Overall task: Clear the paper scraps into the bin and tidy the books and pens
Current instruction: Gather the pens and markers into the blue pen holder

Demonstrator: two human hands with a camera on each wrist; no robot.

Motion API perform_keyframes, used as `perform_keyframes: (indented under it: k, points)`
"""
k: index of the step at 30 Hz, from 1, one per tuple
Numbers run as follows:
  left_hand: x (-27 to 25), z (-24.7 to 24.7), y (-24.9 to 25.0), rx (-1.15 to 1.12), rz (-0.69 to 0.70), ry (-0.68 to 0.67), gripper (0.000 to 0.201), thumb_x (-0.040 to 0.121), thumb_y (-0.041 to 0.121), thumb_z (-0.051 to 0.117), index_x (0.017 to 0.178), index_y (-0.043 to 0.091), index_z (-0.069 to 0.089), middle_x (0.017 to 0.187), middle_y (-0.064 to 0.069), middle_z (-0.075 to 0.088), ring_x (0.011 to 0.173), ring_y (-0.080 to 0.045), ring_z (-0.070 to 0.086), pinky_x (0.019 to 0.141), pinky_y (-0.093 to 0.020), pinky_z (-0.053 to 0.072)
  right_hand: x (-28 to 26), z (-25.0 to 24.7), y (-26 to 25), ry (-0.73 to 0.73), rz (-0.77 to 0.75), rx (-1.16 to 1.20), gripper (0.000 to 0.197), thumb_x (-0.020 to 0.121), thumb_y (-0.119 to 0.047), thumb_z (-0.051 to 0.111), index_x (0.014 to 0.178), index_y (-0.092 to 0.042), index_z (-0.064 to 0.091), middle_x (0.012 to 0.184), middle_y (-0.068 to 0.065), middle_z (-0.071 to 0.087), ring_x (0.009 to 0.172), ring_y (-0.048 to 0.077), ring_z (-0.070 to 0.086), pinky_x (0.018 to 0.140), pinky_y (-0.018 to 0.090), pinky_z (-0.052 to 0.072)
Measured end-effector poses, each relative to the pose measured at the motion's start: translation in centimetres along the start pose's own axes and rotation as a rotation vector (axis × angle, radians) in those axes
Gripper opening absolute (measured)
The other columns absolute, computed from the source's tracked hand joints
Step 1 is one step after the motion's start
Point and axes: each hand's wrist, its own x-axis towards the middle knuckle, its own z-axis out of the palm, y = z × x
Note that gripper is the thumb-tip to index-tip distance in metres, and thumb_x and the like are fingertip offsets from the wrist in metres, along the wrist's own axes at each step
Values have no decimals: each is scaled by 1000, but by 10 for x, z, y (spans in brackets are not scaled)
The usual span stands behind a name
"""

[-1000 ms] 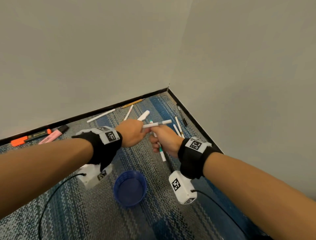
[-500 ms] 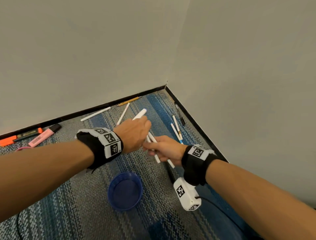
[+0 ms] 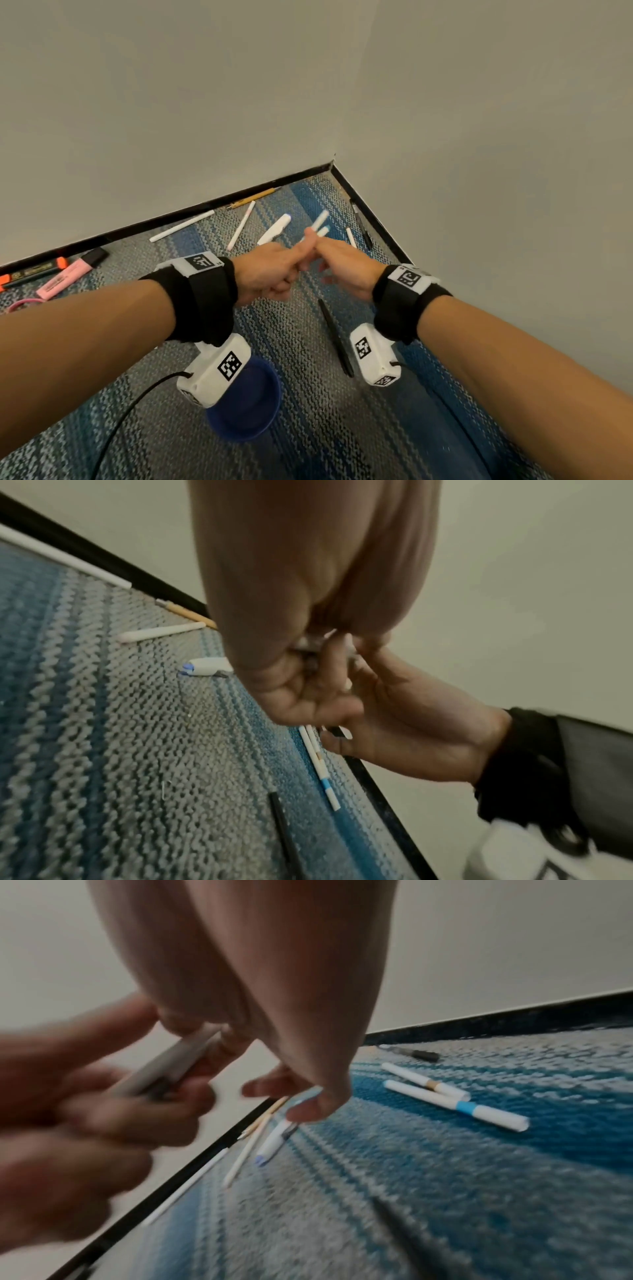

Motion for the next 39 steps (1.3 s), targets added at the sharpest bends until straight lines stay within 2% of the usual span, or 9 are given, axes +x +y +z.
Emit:
perform_keyframes:
  k: [4, 7, 13, 17, 20, 24, 30, 35, 39]
  points:
    - [7, -16, -9, 212, -7, 174, 41, 94, 55, 46, 75, 19, 42, 63, 0, 30, 48, -12, 29, 47, -23, 32, 4, -52, 40, 332, 133, -484, 44, 91, -61, 44, 89, -20, 61, 88, -2, 60, 81, 15, 56, 70, 30, 45]
    - [12, -31, -14, 386, -42, 305, 39, 93, 47, 54, 75, 12, 51, 64, -2, 42, 56, -16, 41, 57, -28, 41, 9, -73, 74, 377, 335, -1001, 60, 85, -54, 61, 120, -6, 50, 123, 15, 49, 104, 30, 56, 88, 37, 49]
    - [20, -51, -25, 378, -66, 388, 22, 100, 15, 42, 87, 2, 55, 81, -15, 58, 63, -23, 53, 61, -33, 46, 30, -59, 88, 388, 240, -1027, 36, 96, -32, 51, 114, -1, 47, 119, 22, 54, 104, 37, 56, 83, 38, 44]
    - [16, -52, -23, 301, -7, 415, 19, 99, 26, 51, 92, 8, 54, 75, -6, 46, 55, -14, 38, 51, -26, 32, 35, -48, 72, 221, 331, -1076, 27, 98, -24, 45, 105, 0, 53, 117, 23, 60, 104, 36, 61, 83, 35, 47]
    - [13, -52, -21, 259, 7, 390, 41, 86, 52, 63, 70, 16, 48, 62, 3, 40, 50, -12, 36, 52, -25, 31, 37, -24, 45, 124, 171, -871, 20, 100, -22, 42, 83, -13, 46, 95, 18, 69, 80, 32, 70, 73, 35, 55]
    - [10, -49, -16, 210, 78, 389, 55, 74, 68, 64, 68, 14, 55, 56, 4, 45, 42, -8, 37, 47, -21, 32, 36, 33, 4, -15, 9, -77, 20, 104, -23, 37, 116, -9, 46, 88, 11, 68, 52, 15, 60, 49, 26, 53]
    - [7, -46, -10, 190, 81, 531, 25, 91, 26, 53, 85, 4, 64, 78, -12, 61, 66, -23, 56, 63, -32, 46, 18, 72, -18, -226, -76, -8, 24, 95, -17, 57, 110, 2, 56, 88, 13, 68, 65, 15, 66, 62, 24, 57]
    - [-2, -53, -12, 189, 99, 532, 29, 99, 23, 44, 80, 3, 53, 64, -9, 49, 50, -20, 49, 56, -32, 48, -6, 18, 28, 39, 1, -924, 48, 85, -62, 55, 68, -17, 55, 67, 2, 61, 62, 18, 59, 61, 33, 49]
    - [-11, -57, -11, 338, 62, 559, 45, 91, 50, 56, 68, 13, 44, 66, -6, 41, 56, -20, 38, 57, -32, 32, -40, 4, 80, -87, 191, -1430, 51, 94, -58, 40, 82, -10, 48, 89, 11, 61, 86, 31, 62, 68, 35, 43]
